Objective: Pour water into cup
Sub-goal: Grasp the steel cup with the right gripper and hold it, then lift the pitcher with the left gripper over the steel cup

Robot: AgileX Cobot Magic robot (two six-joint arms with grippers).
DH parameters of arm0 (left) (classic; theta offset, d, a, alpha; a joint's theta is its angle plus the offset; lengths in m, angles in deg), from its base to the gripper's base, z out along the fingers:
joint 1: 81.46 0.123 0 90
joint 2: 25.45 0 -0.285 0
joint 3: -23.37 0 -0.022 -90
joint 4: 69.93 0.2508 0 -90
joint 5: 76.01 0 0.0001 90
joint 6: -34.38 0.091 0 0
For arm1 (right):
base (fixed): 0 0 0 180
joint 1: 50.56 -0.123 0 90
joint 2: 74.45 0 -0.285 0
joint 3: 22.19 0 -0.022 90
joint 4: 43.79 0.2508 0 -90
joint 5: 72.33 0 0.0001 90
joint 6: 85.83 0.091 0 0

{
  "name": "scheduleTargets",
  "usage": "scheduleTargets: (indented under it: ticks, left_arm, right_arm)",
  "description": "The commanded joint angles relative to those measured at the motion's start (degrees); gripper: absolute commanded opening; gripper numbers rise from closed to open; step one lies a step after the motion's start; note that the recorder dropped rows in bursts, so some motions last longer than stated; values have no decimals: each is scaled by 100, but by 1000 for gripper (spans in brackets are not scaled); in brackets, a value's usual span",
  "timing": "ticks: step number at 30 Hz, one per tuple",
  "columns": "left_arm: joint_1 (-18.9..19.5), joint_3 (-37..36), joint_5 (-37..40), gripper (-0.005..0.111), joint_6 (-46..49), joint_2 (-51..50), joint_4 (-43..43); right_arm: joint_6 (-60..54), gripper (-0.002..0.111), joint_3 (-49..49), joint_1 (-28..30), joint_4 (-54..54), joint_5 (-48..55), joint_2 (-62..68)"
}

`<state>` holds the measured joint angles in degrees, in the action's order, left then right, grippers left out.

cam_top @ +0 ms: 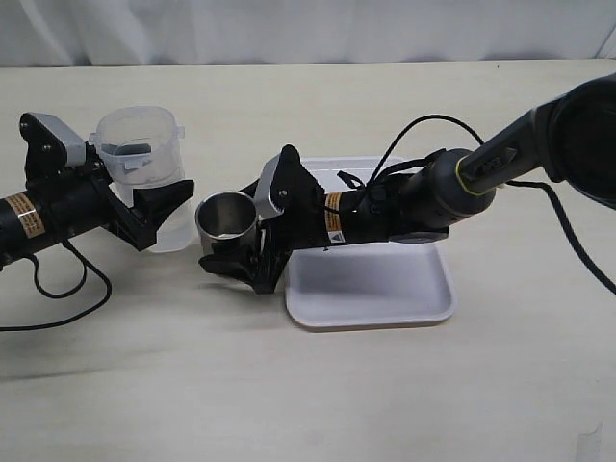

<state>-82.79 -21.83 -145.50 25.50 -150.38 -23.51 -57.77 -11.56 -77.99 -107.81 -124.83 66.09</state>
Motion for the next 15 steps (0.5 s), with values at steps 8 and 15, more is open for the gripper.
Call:
scheduleTargets:
  ticks: [8,15]
  left_arm:
    - [-18,33,-47,0,-22,-13,90]
    - [-18,33,-47,0,-22,-13,-20]
  right_arm:
    - [39,8,-1,-4,2,39,-64]
    - [51,4,-1,-4,2,39,-64]
